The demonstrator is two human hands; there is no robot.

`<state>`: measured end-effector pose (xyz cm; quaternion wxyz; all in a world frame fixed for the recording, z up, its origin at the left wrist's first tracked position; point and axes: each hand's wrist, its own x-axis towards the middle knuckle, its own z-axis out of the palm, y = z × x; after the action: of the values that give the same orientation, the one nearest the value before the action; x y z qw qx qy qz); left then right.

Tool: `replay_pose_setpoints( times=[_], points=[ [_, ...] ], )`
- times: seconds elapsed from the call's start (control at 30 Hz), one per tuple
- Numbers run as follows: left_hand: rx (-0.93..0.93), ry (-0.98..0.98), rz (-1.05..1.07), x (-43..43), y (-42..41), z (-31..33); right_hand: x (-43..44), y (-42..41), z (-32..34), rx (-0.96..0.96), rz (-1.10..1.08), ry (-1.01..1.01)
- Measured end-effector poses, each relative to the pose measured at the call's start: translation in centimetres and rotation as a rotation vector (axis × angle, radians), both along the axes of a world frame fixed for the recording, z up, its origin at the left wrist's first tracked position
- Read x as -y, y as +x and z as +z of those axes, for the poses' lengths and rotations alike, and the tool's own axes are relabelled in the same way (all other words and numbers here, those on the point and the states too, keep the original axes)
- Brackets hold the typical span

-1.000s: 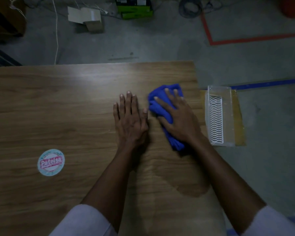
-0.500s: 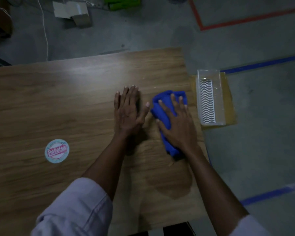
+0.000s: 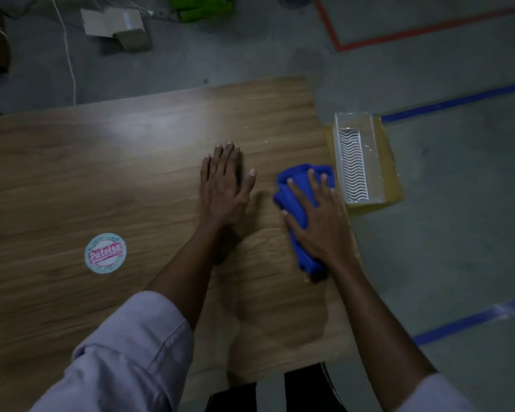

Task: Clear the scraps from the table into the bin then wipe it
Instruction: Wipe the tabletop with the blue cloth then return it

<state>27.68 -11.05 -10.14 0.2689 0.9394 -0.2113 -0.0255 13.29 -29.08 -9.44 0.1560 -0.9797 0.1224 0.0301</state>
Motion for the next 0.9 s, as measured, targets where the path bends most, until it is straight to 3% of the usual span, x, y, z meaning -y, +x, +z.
replay_pose_setpoints(
  times=[0.1,0.17,0.27,0.33,0.4,0.47,0.57,0.63,0.8,0.9],
  points=[
    [-0.009,-0.033,-0.006,-0.1,-0.6,-0.2,2.0,3.8,0.3,-0.005,-0.191,0.051],
    [-0.007,-0.1,0.026,-0.4,-0.9,-0.5,-0.6,7.1,0.3,0.001,-0.148,0.006],
    [0.052,-0.169,0.039,-0.8,-1.1,-1.1,-4.4,8.0,-0.5,0.056,0.377,-0.015],
    [0.094,-0.178,0.026,-0.9,-0.9,-1.5,-2.6,7.5,-1.1,0.057,0.594,-0.023],
    [0.123,-0.164,-0.002,-0.9,-0.9,-1.7,0.7,8.1,-1.1,0.074,0.508,-0.006],
    [0.112,-0.138,-0.029,-0.8,-1.1,-1.6,3.5,8.9,-0.6,0.066,0.291,0.003],
    [0.088,-0.111,-0.036,-1.0,-1.6,-1.3,2.5,8.8,0.0,0.046,0.081,-0.018],
    [0.123,-0.11,-0.044,-1.1,-1.6,-1.3,-0.6,7.8,0.1,0.067,0.091,-0.008],
    [0.094,-0.112,-0.036,-1.0,-1.9,-1.3,-0.8,3.7,-0.7,0.074,0.492,-0.043],
    [0.105,-0.103,-0.024,-0.8,-2.0,-1.1,3.0,4.1,-0.7,0.051,0.162,0.011]
  ],
)
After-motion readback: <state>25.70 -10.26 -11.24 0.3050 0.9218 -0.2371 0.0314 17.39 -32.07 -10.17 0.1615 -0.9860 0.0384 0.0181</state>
